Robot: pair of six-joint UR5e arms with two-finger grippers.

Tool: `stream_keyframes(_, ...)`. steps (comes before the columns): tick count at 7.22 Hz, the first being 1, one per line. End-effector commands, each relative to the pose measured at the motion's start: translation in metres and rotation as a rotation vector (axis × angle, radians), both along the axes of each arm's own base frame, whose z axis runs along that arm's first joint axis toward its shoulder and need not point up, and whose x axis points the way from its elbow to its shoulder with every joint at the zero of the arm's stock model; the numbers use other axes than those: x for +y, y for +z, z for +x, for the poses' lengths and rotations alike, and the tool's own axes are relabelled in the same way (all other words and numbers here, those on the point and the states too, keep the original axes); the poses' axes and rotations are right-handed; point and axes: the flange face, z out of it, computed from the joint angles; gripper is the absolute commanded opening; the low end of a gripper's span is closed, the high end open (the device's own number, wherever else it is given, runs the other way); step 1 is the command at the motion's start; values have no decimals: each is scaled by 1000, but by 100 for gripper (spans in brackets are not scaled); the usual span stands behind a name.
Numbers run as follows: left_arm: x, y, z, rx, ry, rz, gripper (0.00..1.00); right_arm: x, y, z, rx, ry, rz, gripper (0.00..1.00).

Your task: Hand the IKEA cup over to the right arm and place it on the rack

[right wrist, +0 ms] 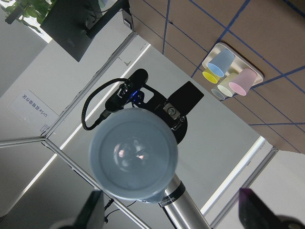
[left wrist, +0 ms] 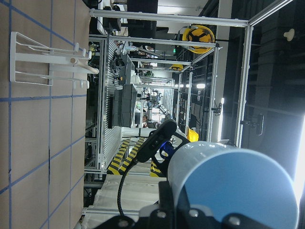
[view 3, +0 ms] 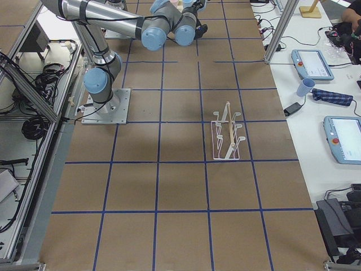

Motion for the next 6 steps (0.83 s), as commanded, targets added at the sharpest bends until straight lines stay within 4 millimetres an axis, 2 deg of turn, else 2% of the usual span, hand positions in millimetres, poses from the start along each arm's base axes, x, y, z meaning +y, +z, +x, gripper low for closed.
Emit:
stream_keyframes(1,0,-1,-1,1,1,2,0,-8,8,4,-6,-1,-17,100)
stream_keyframes(6,-3,-5,-1,2,2,4,0,-25,-11,0,0,3,-19,100)
